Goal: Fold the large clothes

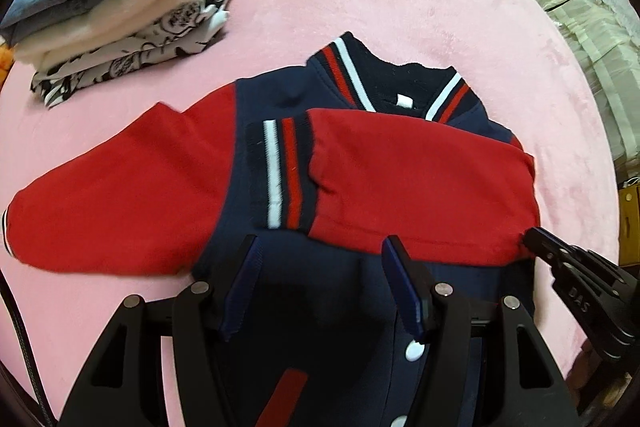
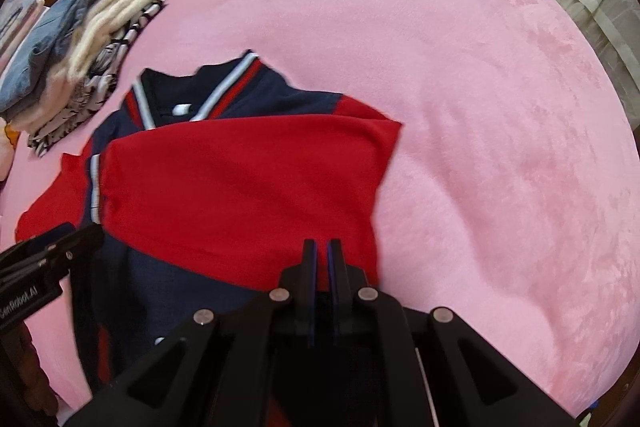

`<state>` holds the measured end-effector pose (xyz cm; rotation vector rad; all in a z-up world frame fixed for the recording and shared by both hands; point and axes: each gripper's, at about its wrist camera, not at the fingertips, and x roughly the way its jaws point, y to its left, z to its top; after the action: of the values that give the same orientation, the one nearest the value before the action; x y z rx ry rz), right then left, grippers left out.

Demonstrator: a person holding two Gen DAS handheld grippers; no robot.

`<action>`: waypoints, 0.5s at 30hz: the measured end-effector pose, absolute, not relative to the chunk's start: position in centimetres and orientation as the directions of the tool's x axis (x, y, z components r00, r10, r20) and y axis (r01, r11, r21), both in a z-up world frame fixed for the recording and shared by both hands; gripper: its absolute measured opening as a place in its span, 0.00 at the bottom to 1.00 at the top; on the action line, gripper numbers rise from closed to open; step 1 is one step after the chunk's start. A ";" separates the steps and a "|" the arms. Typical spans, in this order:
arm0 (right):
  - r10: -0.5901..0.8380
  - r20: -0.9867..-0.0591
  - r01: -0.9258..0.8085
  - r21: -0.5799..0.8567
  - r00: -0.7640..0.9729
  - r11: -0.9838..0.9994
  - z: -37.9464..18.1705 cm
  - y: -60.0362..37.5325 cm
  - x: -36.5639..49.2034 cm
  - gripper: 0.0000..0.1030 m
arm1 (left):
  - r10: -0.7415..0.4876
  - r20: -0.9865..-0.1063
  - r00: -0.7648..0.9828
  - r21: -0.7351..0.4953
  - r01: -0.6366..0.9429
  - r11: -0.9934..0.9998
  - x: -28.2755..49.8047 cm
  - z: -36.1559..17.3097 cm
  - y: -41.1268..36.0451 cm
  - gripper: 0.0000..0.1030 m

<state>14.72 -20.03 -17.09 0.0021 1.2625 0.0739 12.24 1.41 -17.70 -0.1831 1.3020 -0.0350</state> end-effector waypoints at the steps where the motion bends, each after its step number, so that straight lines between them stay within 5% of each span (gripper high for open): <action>1: 0.058 -0.952 -0.059 0.042 0.300 0.997 -16.9 -19.4 14.5 0.05 | -0.131 -0.955 0.268 -0.157 -0.079 0.984 11.8 -17.4 1.7 0.59; 15: 0.187 -0.952 -0.272 0.118 0.241 0.955 -15.7 -6.3 10.6 0.05 | -0.184 -0.935 0.302 -0.287 -0.346 0.893 3.8 -16.8 15.8 0.59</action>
<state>10.61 -6.26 -15.73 -0.0770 1.2897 0.3143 3.78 15.78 -16.76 -0.4873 1.2742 0.1129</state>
